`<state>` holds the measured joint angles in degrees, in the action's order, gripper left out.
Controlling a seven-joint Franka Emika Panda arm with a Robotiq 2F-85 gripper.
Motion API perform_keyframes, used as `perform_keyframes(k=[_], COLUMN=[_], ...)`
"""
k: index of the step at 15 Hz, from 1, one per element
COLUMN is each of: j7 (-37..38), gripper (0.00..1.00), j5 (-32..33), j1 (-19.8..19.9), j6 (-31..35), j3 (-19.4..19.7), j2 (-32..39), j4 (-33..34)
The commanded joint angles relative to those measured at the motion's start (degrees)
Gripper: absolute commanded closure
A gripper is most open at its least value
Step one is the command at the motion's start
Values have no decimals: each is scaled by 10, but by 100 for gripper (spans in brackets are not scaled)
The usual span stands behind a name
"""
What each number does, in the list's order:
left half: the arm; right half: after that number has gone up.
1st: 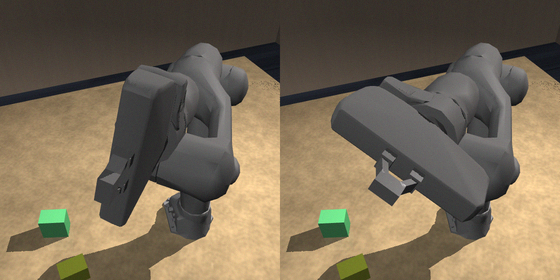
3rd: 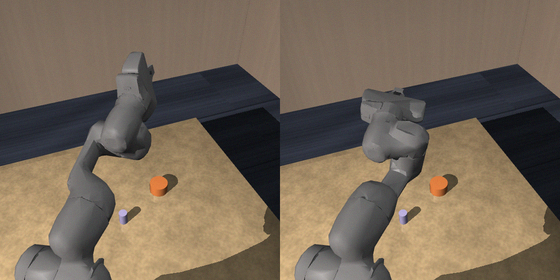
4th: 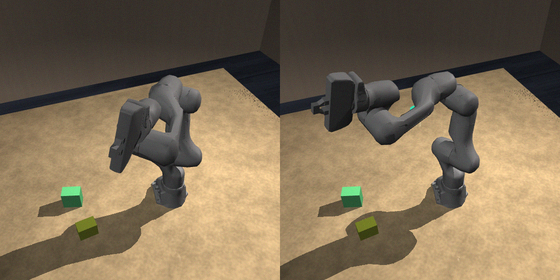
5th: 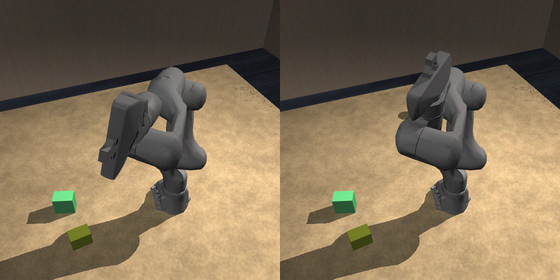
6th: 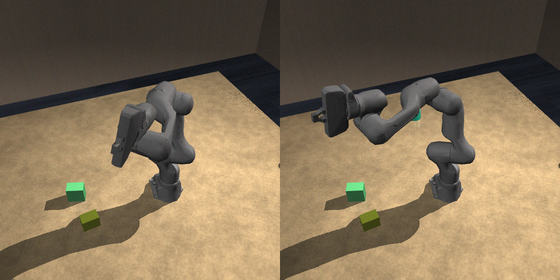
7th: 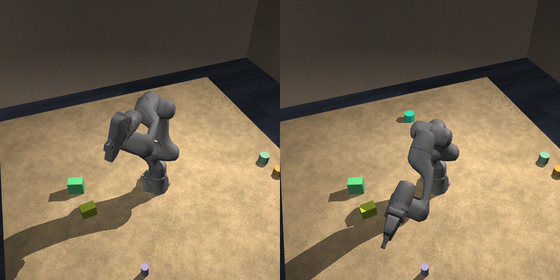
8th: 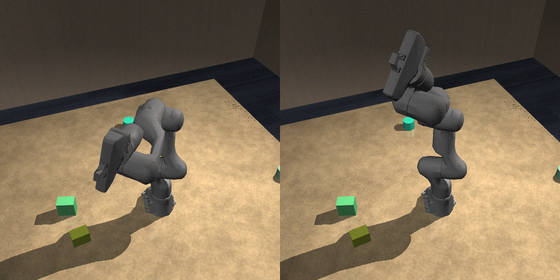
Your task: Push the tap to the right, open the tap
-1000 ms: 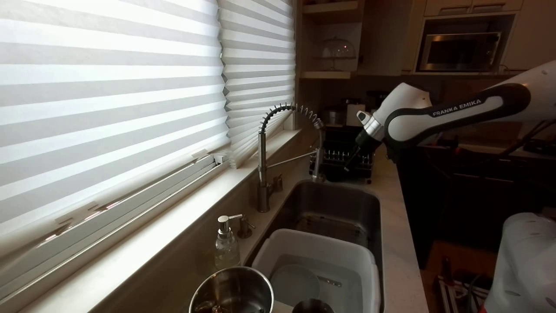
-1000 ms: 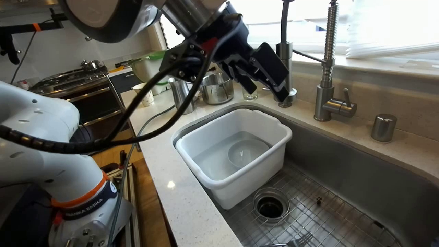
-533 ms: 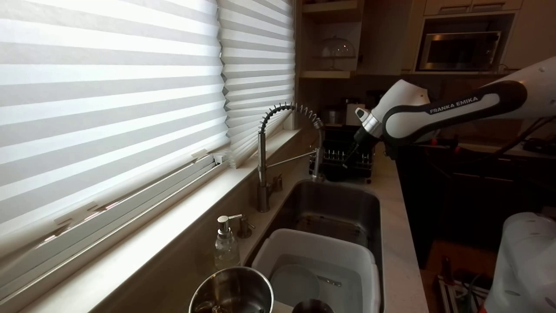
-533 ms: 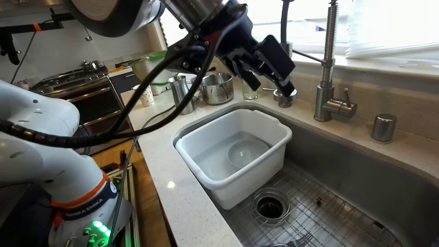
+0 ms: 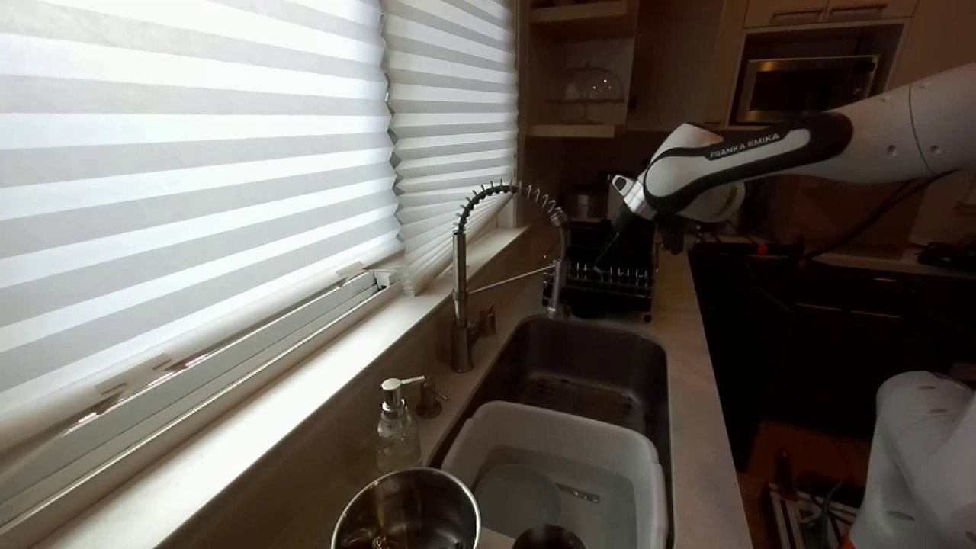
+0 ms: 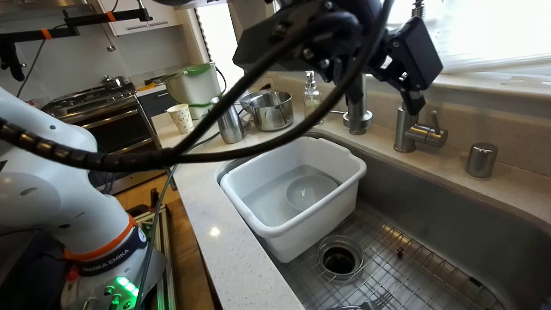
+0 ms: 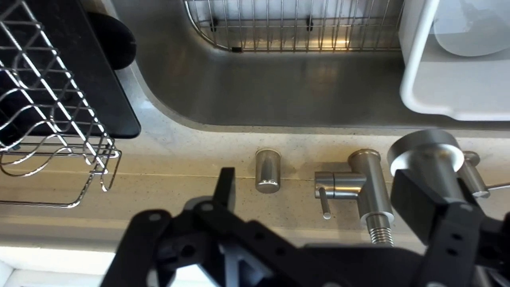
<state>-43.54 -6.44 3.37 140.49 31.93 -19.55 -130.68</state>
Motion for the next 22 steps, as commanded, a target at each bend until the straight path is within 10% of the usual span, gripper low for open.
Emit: perform_keyframes(k=[1, 9, 22], j7=[-101, -228, -233], gripper=[0, 0, 0], j5=[-125, -316, -368], j1=[-30, 62, 204], j6=[-55, -195, -279], j3=[35, -26, -190], j2=[85, 255, 417], j4=[80, 230, 426])
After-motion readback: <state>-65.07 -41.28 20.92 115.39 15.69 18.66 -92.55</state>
